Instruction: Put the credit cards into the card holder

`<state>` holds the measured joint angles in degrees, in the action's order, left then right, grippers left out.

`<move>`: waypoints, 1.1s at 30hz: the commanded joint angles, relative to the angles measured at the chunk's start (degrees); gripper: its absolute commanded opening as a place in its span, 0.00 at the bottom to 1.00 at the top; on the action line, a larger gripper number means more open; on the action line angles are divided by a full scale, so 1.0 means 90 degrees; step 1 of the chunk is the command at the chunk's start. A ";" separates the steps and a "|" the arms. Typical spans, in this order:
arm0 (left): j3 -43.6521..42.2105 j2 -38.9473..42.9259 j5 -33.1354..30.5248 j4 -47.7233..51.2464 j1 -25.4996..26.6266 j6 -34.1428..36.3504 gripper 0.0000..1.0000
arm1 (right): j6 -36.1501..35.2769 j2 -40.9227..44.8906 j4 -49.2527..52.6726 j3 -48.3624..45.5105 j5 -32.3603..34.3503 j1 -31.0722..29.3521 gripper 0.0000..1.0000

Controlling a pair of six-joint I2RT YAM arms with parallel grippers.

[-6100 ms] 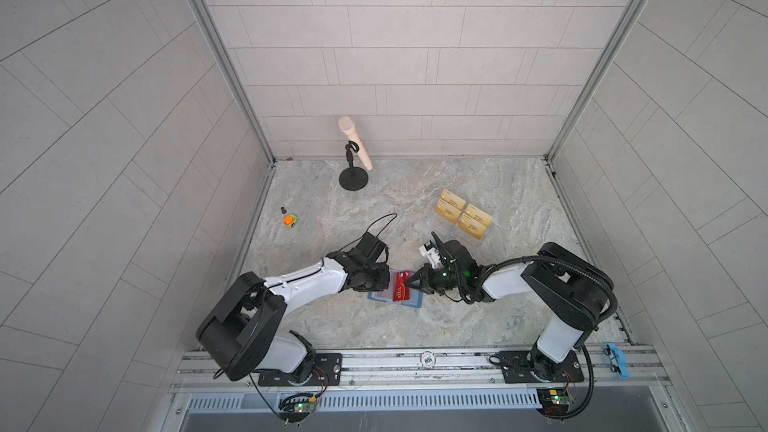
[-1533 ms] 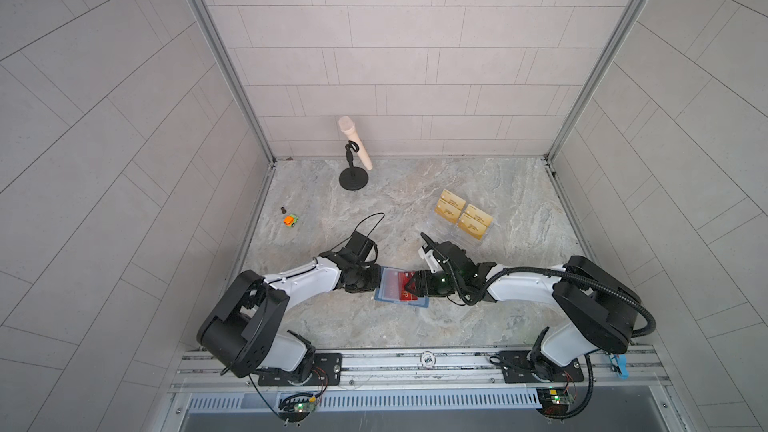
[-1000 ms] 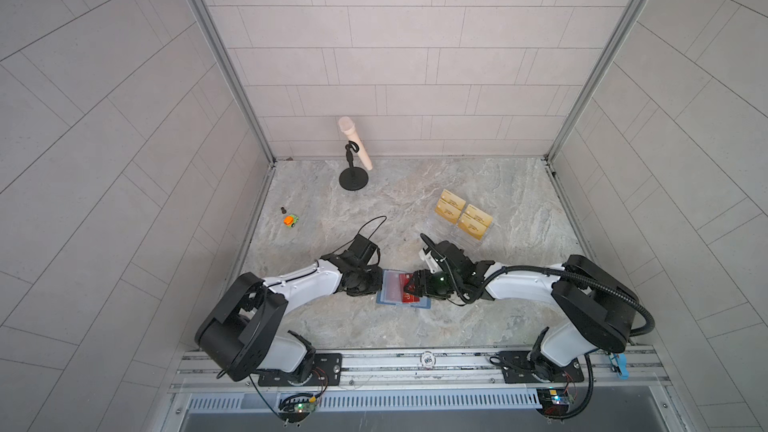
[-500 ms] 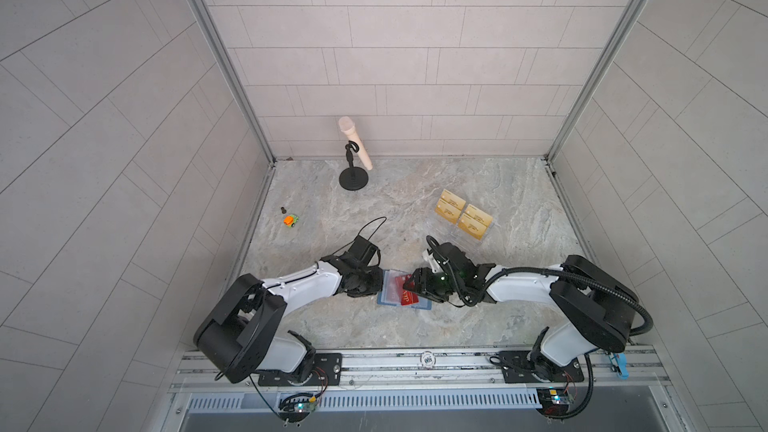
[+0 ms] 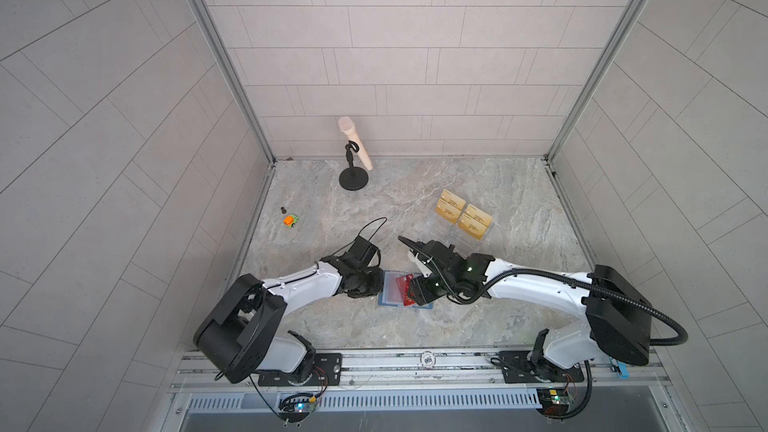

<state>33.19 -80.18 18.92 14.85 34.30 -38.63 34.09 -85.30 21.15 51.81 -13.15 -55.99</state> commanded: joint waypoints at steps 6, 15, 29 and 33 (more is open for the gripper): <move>0.0014 -0.0040 -0.0070 0.0396 0.0048 -0.0038 0.00 | -0.1775 -0.0813 0.0616 0.0275 0.1288 -0.0468 0.64; 0.0053 -0.0114 -0.0082 0.0420 0.0047 -0.0057 0.00 | -0.2066 -0.1257 0.0395 0.0382 0.1785 -0.0649 0.65; 0.0008 -0.0091 -0.0083 0.0435 0.0046 -0.0044 0.00 | -0.1561 -0.1423 -0.0022 0.0355 0.1898 -0.0771 0.64; -0.0005 -0.0078 -0.0090 0.0429 0.0046 -0.0039 0.00 | -0.1417 -0.1452 -0.0030 0.0329 0.2015 -0.0762 0.63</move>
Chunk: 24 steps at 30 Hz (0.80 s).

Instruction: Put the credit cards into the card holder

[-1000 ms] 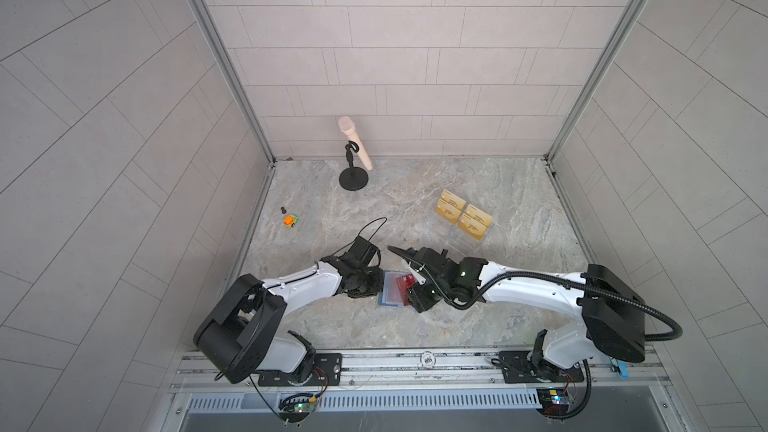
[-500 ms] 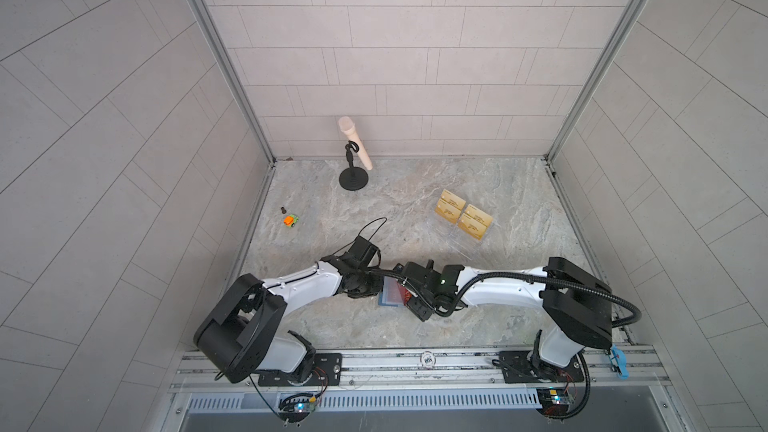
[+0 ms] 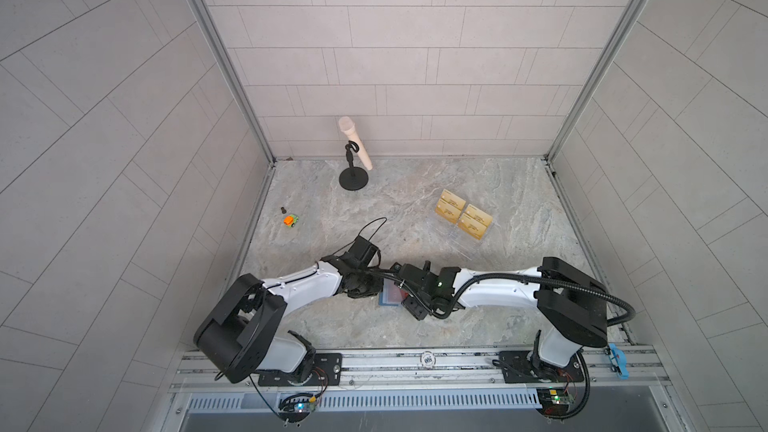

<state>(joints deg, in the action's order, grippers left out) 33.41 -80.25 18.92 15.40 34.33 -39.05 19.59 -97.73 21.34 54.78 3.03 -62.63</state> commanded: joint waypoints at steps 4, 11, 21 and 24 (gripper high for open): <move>-0.0035 -0.0070 -0.0084 0.0351 0.0043 0.0003 0.00 | 0.0392 -0.0086 -0.0155 -0.0031 0.0198 -0.0014 0.63; -0.0045 -0.0033 -0.0090 0.0389 0.0045 0.0013 0.00 | 0.0723 -0.0112 -0.0080 0.0055 0.0493 -0.0005 0.60; -0.0030 -0.0053 -0.0072 0.0358 0.0046 0.0031 0.00 | 0.0725 -0.0241 -0.0107 0.0106 0.0811 -0.0014 0.58; -0.0012 -0.0054 -0.0061 0.0358 0.0048 0.0040 0.00 | 0.0765 -0.0265 -0.0297 0.0109 0.0576 -0.0009 0.58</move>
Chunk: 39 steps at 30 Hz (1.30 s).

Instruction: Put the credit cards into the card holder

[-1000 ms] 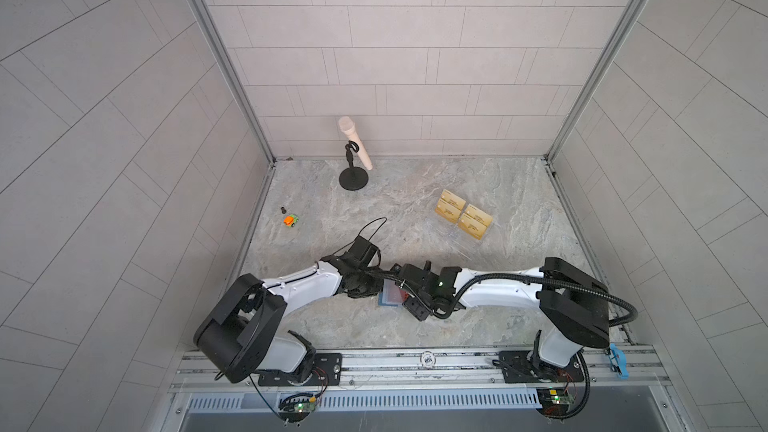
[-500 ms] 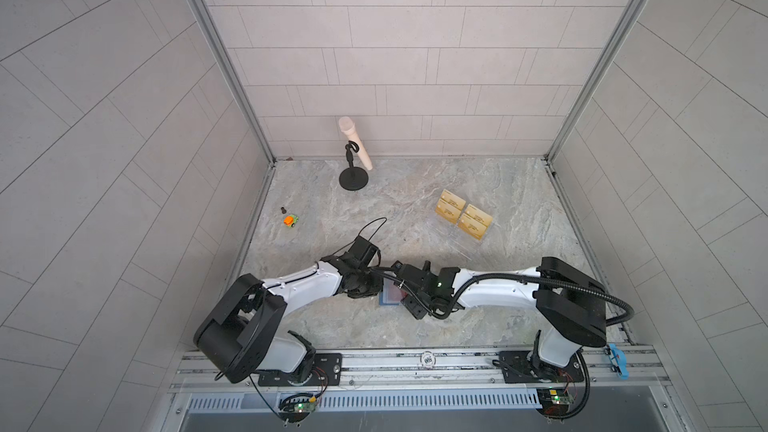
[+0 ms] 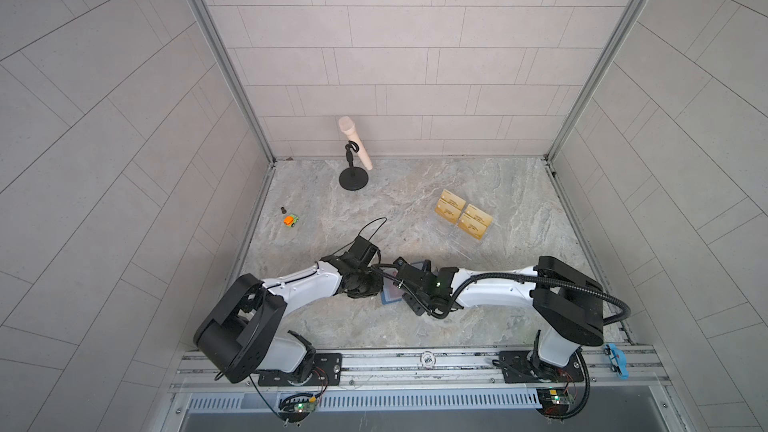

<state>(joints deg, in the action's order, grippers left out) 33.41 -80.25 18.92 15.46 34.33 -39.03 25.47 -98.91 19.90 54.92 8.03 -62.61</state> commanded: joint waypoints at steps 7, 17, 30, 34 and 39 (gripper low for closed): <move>-0.0018 -0.0056 -0.0044 0.0360 0.0043 0.0040 0.00 | 0.0291 0.0284 -0.0415 -0.0024 -0.0661 0.0236 0.52; 0.0037 0.0000 -0.0102 0.0400 0.0052 0.0038 0.00 | 0.0624 0.0805 0.0208 0.0181 -0.2146 0.1294 0.56; 0.0223 0.0615 -0.0123 0.0520 0.0073 0.0069 0.01 | 0.0104 0.0295 0.0412 0.0474 -0.2194 0.1520 0.53; 0.0327 0.0843 0.0074 0.0381 0.0116 0.0032 0.04 | -0.0114 0.0007 0.0413 0.0618 -0.2243 0.1596 0.48; 0.0492 0.0455 0.0337 0.0028 0.0197 -0.0006 0.03 | -0.0112 -0.0229 0.0344 0.0666 -0.2371 0.1698 0.48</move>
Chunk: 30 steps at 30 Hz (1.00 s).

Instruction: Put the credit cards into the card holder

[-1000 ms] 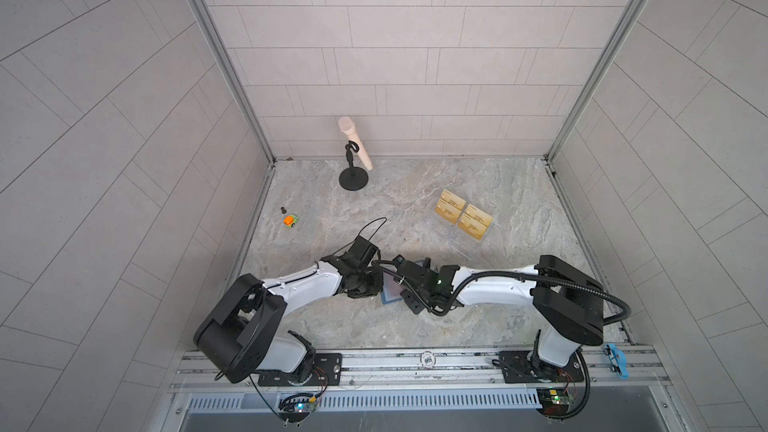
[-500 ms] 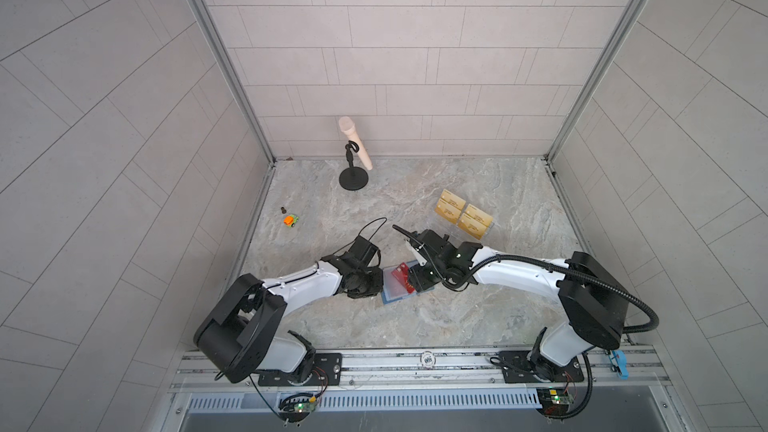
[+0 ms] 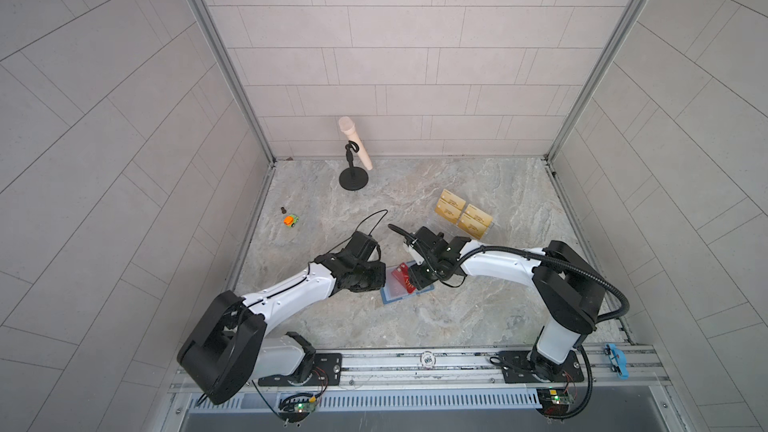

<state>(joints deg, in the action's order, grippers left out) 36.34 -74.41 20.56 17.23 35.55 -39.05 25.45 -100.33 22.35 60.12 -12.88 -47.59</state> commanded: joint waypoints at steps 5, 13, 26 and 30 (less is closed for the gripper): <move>0.0259 -0.0644 0.0327 -0.0538 0.0151 -0.0036 0.01 | 0.0216 -0.0111 0.0046 0.0026 -0.0219 0.0064 0.49; -0.0081 -0.1039 0.0338 -0.0962 0.0174 -0.0128 0.00 | 0.0961 -0.0198 0.0188 -0.0065 -0.0472 0.0073 0.44; -0.0614 -0.0859 0.0321 -0.1270 0.0171 -0.0402 0.00 | 0.1902 -0.0132 -0.0335 -0.0493 -0.1052 0.0288 0.39; -0.0654 -0.0839 0.0351 -0.1329 0.0171 -0.0436 0.02 | 0.2051 -0.0139 -0.0523 -0.0569 -0.1212 0.0280 0.36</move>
<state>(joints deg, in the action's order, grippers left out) 32.12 -82.02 24.40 3.25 36.80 -42.52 41.21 -100.49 18.06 57.23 -22.41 -44.58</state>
